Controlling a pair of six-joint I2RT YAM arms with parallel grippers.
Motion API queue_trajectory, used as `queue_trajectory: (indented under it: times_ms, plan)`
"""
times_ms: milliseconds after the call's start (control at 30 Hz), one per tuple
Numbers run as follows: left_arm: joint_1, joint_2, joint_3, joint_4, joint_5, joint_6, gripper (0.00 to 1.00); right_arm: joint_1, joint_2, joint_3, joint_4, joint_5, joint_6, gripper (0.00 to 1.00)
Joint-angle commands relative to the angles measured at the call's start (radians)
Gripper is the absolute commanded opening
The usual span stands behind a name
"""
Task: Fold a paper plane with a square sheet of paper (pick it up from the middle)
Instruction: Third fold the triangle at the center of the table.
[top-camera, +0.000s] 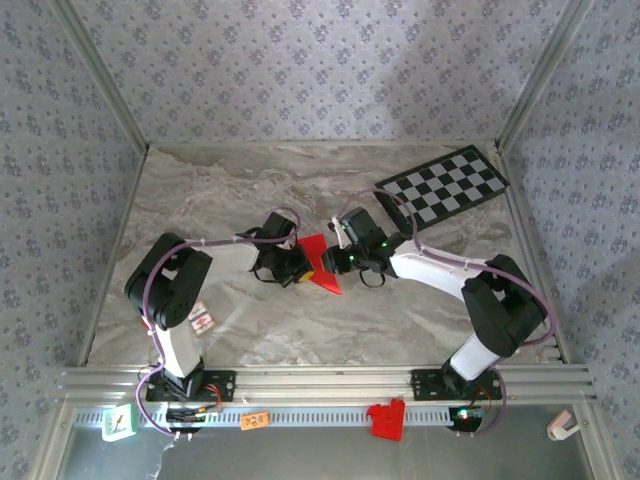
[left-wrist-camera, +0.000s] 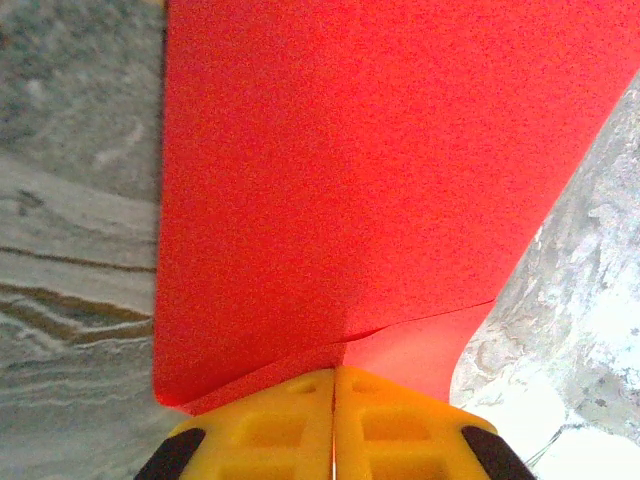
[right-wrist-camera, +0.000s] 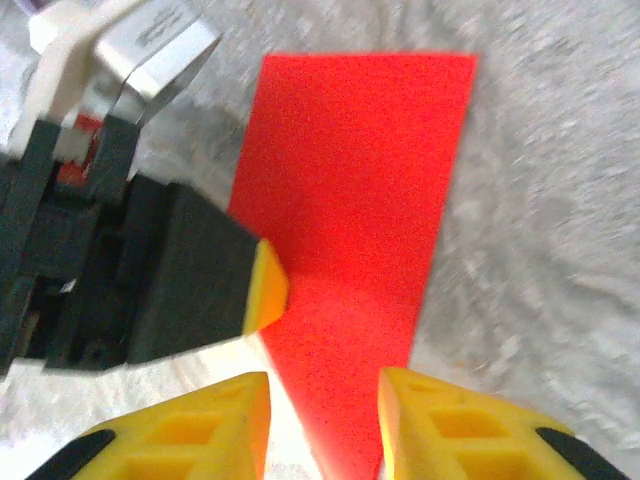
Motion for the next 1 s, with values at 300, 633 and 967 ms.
queue_trajectory:
  times_ms: [300, 633, 967]
  plan:
    - [-0.004, 0.049, -0.001, -0.119, -0.064, 0.021, 0.08, 0.003, 0.127, 0.004, -0.005, -0.245, 0.059, 0.21]
    - [-0.004, 0.051, -0.003, -0.117, -0.063, 0.024, 0.08, -0.003, 0.180, 0.021, -0.027, -0.215, 0.050, 0.20]
    - [-0.005, 0.055, -0.008, -0.118, -0.063, 0.025, 0.08, -0.013, 0.204, 0.023, -0.075, -0.207, 0.046, 0.20]
